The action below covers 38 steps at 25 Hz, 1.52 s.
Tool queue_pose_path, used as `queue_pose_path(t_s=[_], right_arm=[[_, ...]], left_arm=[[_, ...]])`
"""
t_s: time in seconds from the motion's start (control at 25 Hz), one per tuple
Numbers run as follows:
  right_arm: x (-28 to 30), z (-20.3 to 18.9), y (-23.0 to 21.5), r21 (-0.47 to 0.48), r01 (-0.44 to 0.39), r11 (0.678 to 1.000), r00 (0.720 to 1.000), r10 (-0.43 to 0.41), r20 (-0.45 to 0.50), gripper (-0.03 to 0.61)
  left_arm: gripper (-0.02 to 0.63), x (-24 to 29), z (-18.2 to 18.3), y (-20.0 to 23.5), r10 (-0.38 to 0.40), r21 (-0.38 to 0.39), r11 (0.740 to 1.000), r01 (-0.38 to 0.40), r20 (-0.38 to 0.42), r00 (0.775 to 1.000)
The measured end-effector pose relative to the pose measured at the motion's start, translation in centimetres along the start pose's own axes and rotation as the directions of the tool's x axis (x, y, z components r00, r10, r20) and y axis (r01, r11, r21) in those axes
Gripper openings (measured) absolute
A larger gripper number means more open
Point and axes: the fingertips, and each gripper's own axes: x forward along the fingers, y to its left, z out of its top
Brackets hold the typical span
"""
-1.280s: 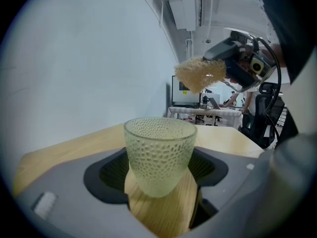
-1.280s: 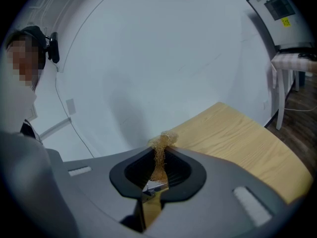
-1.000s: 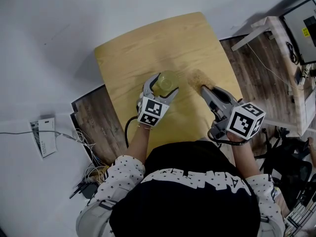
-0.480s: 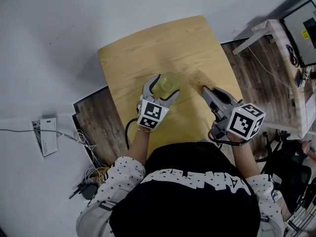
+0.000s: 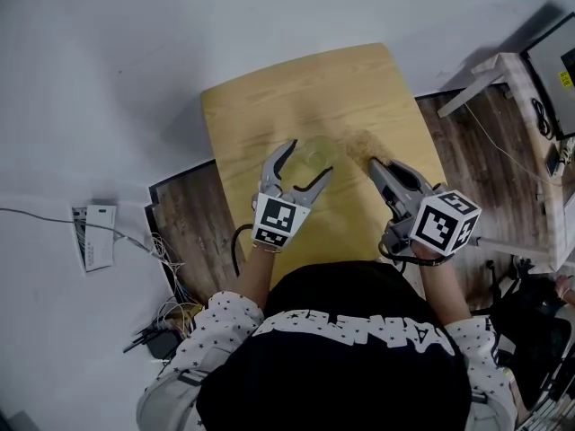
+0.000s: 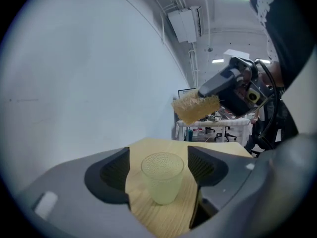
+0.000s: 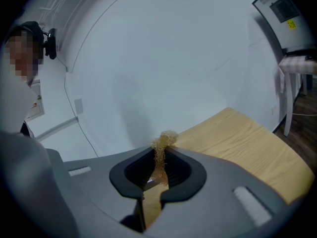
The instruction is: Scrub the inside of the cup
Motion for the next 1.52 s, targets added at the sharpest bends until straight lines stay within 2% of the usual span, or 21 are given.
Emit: queue_pose_path(t_s=[0.16, 0.36, 0.48, 0.52, 0.56, 0.6, 0.76, 1.12, 1.52], right_arm=[[-0.1, -0.1, 0.5, -0.02, -0.023, 1.0, 1.0, 0.024, 0.017, 0.057], [-0.4, -0.5, 1.3, -0.042, -0.048, 0.998, 0.998, 0.049, 0.029, 0.057], [-0.9, -0.4, 1.5, -0.054, -0.06, 0.997, 0.997, 0.062, 0.039, 0.057], [-1.0, -0.3, 1.6, -0.058, -0.066, 0.996, 0.997, 0.069, 0.042, 0.057], [-1.0, -0.3, 1.8, -0.061, -0.073, 0.996, 0.996, 0.076, 0.046, 0.057], [-1.1, -0.3, 2.0, -0.063, -0.078, 0.995, 0.995, 0.082, 0.051, 0.057], [-1.2, -0.4, 2.4, -0.075, -0.093, 0.993, 0.993, 0.098, 0.069, 0.057], [-0.7, -0.6, 3.3, -0.165, -0.121, 0.979, 0.99, 0.131, 0.052, 0.057], [-0.6, -0.1, 3.9, -0.21, -0.141, 0.968, 0.987, 0.154, 0.046, 0.055]], left_arm=[[0.336, -1.3, 1.1, -0.5, 0.009, 0.009, 1.0, -0.009, 0.004, 1.0], [0.242, -3.5, 2.6, -0.9, 0.049, 0.036, 0.998, -0.049, 0.018, 0.999], [0.141, -4.4, 4.0, -1.2, 0.081, 0.082, 0.993, -0.084, 0.038, 0.996], [0.097, -4.8, 4.4, -1.1, 0.102, 0.097, 0.99, -0.106, 0.041, 0.994], [0.023, -5.1, 4.7, -0.9, 0.126, 0.113, 0.985, -0.13, 0.036, 0.991], [0.0, -5.3, 4.8, -0.7, 0.147, 0.13, 0.98, -0.149, 0.023, 0.989], [0.0, -6.2, 4.9, -1.0, 0.149, 0.161, 0.976, -0.146, -0.006, 0.989], [0.0, -7.7, 7.9, -1.3, 0.157, 0.062, 0.985, -0.159, 0.043, 0.987], [0.0, -8.4, 9.2, -1.1, 0.176, 0.077, 0.981, -0.179, 0.037, 0.984]])
